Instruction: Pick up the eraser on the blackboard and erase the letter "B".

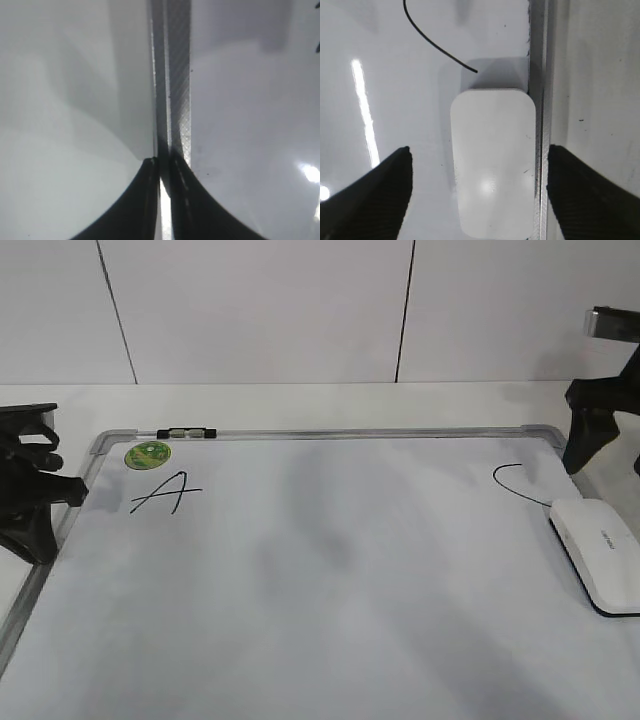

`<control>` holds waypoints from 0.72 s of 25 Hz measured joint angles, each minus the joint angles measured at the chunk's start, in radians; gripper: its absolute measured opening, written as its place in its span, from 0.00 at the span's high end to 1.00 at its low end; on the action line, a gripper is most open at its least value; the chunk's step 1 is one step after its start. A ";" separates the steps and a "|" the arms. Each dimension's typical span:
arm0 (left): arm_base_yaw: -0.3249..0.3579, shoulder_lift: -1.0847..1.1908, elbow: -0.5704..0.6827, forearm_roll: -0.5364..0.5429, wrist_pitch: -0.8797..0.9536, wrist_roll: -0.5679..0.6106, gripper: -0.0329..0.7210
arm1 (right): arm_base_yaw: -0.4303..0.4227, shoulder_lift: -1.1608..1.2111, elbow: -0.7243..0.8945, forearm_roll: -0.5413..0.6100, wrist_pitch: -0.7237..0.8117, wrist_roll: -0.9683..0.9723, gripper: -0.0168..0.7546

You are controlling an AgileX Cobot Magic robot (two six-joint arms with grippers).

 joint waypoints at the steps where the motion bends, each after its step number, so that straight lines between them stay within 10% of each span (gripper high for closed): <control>1: 0.000 0.000 0.000 0.000 0.000 0.000 0.89 | 0.000 0.000 -0.007 0.000 0.001 0.010 0.15; 8: 0.000 0.000 0.000 0.000 0.000 0.002 0.88 | 0.000 -0.071 -0.009 0.000 0.011 0.023 0.25; 18: 0.000 0.000 -0.012 -0.005 0.040 0.008 0.61 | 0.000 -0.282 -0.009 0.022 0.020 0.047 0.25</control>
